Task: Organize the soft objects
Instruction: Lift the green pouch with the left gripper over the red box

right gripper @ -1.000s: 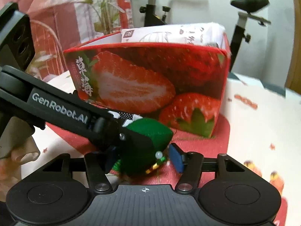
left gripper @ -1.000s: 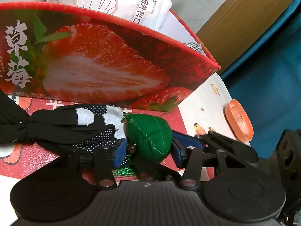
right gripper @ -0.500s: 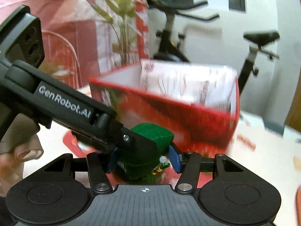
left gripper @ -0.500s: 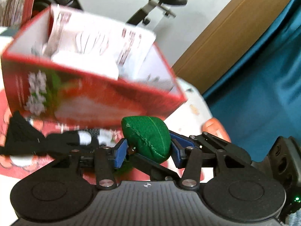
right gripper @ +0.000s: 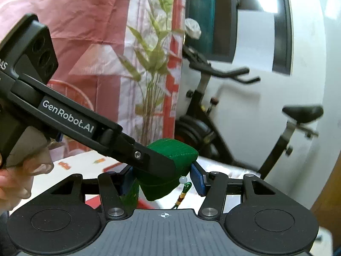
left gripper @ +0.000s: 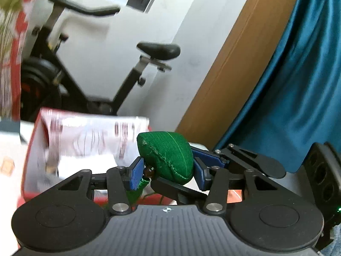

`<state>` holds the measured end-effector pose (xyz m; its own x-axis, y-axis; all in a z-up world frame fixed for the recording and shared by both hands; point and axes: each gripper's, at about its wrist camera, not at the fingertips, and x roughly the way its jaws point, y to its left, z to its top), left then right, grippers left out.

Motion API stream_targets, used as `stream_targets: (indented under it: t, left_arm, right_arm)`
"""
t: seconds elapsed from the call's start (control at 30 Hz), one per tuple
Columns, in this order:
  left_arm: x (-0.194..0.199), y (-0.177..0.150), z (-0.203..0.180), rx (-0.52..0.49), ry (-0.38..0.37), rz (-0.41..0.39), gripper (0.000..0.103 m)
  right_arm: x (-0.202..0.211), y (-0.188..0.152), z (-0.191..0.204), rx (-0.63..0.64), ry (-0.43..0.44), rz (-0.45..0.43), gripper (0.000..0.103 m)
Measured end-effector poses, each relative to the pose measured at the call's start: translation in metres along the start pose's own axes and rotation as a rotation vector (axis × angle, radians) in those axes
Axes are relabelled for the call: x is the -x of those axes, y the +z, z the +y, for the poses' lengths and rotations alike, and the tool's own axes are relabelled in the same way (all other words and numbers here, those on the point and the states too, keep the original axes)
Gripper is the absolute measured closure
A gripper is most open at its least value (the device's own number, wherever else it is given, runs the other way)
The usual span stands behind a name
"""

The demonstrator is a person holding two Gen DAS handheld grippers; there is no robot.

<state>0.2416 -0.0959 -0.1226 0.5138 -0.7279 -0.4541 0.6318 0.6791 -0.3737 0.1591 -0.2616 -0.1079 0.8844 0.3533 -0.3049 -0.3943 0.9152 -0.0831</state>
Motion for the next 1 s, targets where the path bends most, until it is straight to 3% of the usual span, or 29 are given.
stream_targets:
  t: [0.23, 0.47, 1.0]
  left_arm:
    - [-0.023, 0.029, 0.008, -0.046, 0.002, -0.058, 0.051]
    - [-0.052, 0.042, 0.026, -0.034, 0.015, -0.055, 0.051]
    - [-0.16, 0.02, 0.055, -0.037, 0.05, 0.108, 0.051]
  right_arm:
    - [-0.031, 0.029, -0.021, 0.065, -0.033, -0.02, 0.052]
    - [-0.068, 0.029, -0.036, 0.077, -0.031, -0.011, 0.052]
    - [-0.13, -0.046, -0.092, -0.089, -0.056, 0.157, 0.051]
